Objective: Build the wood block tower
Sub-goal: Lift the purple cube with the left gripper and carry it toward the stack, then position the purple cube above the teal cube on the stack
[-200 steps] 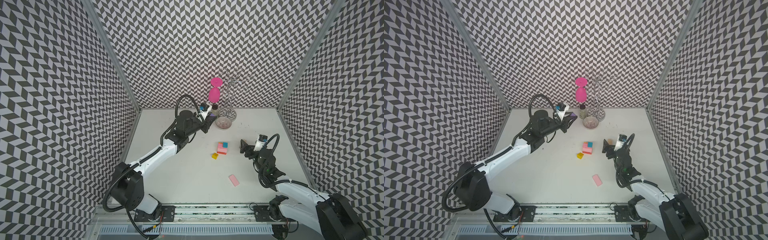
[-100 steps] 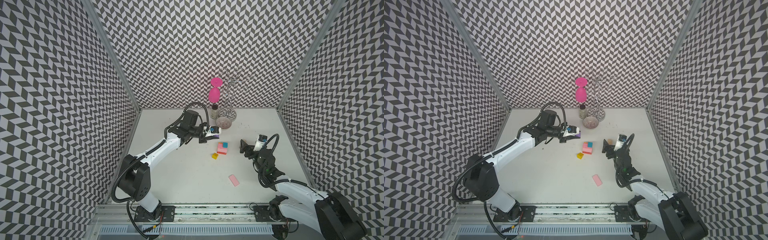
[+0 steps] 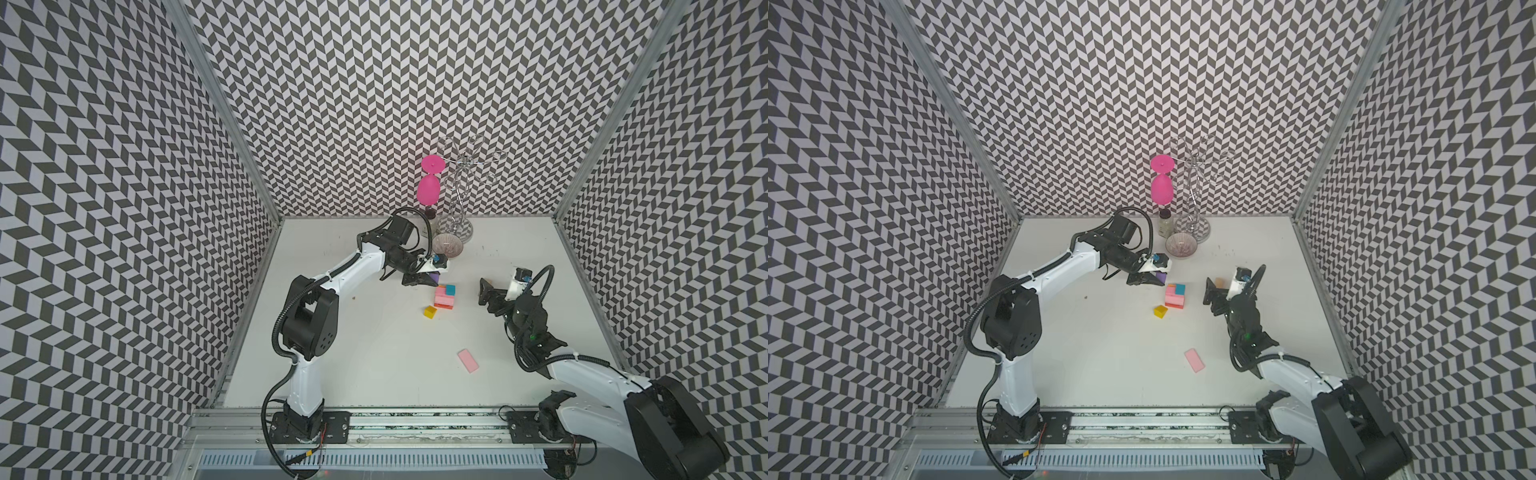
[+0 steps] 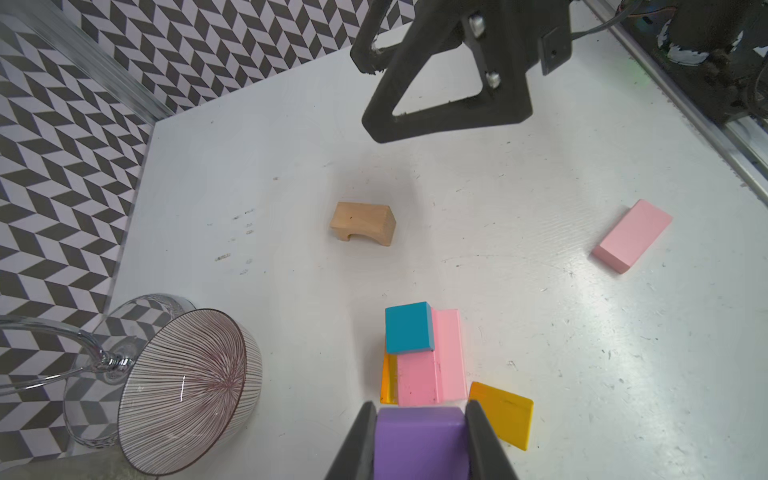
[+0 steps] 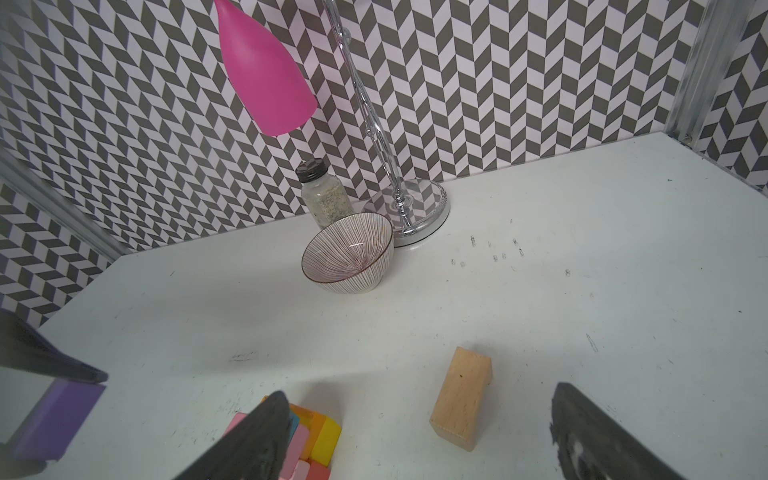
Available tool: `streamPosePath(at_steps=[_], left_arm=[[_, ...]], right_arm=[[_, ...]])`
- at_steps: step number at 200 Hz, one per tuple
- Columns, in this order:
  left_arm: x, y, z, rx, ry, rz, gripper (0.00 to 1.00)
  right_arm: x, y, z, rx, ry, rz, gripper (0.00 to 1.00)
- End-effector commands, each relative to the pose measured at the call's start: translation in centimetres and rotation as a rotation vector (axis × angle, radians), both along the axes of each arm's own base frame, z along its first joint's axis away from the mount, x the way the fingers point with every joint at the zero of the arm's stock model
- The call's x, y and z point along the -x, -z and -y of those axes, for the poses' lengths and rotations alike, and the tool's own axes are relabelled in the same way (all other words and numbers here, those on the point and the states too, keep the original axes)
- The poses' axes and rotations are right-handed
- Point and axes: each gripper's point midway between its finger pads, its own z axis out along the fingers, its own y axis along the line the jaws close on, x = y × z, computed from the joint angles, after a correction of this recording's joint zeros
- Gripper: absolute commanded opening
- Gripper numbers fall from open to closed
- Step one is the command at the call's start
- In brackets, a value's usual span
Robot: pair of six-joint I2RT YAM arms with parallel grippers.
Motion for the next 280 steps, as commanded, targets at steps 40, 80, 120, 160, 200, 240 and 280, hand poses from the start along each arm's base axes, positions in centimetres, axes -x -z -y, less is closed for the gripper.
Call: streamPosePath(at_steps=[40,80,120,160,200,240,280], left_arm=[[-0.9,0.5,1.8,-0.065,-0.051,-0.052,0.00],[-0.8,1.0,2.5,-0.085,-0.050,-0.097,0.00],[-0.3,1.8,3.2,-0.107,-0.045,-0.138,0.00],[-0.2,2.4,3.5,-0.119,-0.056,-0.192,0.00],[-0.6,3.3,3.4,-0.143,-0.074,-0.203,0.00],[-1.1,4.1,3.7,-0.146,-0.093,-0.214,0.00],[-1.1,4.7,3.9,-0.146,-0.094,-0.231,0.00]], right_arm=[[-0.8,-1.9,0.1,-0.018,0.019,0.058,0.95],[-0.8,-1.9,0.1,-0.017,0.015,0.060,0.95],[-0.8,-1.9,0.0,-0.016,0.012,0.060,0.95],[-0.7,-1.9,0.0,-0.017,0.009,0.061,0.95],[-0.8,-1.9,-0.1,-0.017,0.006,0.061,0.95],[-0.8,-1.9,-0.1,-0.017,0.006,0.061,0.95],[-0.8,-1.9,-0.1,-0.016,0.005,0.061,0.95]])
